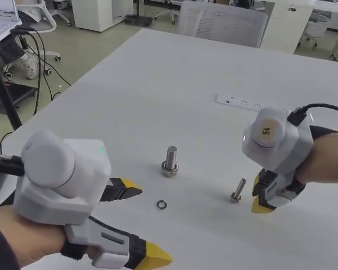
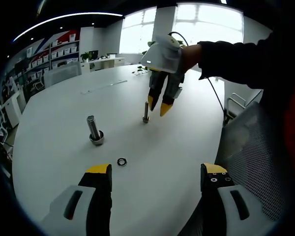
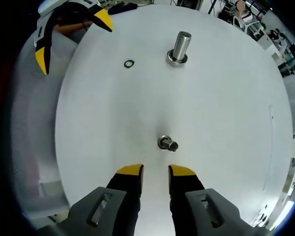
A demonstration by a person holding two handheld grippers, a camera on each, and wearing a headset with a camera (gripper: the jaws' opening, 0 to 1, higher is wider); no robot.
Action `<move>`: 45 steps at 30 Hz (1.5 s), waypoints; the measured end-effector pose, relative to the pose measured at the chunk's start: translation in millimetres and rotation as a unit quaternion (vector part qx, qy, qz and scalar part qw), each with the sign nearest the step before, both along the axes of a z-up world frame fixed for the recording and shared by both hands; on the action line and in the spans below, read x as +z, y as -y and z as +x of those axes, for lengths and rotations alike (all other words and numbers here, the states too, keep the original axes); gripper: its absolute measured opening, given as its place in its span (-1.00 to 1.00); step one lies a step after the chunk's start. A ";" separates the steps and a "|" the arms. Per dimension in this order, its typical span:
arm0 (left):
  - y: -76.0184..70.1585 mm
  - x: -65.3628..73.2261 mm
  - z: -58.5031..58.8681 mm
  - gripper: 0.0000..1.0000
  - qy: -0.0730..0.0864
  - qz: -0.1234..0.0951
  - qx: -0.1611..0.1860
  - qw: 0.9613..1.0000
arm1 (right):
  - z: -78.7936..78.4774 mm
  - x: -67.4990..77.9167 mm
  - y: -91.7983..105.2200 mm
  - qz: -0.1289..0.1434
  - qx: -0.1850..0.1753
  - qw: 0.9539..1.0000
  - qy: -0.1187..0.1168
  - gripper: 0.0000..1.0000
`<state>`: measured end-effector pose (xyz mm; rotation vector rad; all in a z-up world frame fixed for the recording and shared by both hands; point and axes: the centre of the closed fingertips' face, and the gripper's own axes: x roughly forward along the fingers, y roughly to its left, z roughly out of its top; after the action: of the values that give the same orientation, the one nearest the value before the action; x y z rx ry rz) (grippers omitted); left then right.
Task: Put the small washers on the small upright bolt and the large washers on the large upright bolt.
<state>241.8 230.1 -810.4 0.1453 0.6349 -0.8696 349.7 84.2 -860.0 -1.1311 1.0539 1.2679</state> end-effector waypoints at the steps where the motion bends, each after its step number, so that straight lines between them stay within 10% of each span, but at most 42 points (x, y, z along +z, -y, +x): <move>1: 0.2 0.0 0.0 0.46 0.000 0.000 0.000 1.000 | -2.1 0.2 0.4 0.001 0.001 1.000 0.000 -0.56; 18: 2.1 0.4 -0.1 0.46 0.003 0.001 -0.002 1.000 | -29.5 5.8 -7.3 0.017 0.006 1.000 -0.010 -0.55; 45: 0.9 5.0 0.2 0.46 0.012 0.000 -0.001 1.000 | -51.9 31.0 -96.6 0.054 0.087 0.995 -0.001 -0.53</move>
<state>242.0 229.2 -805.4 0.1565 0.6121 -0.8684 297.8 180.7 -829.0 -1.1580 0.8933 1.4452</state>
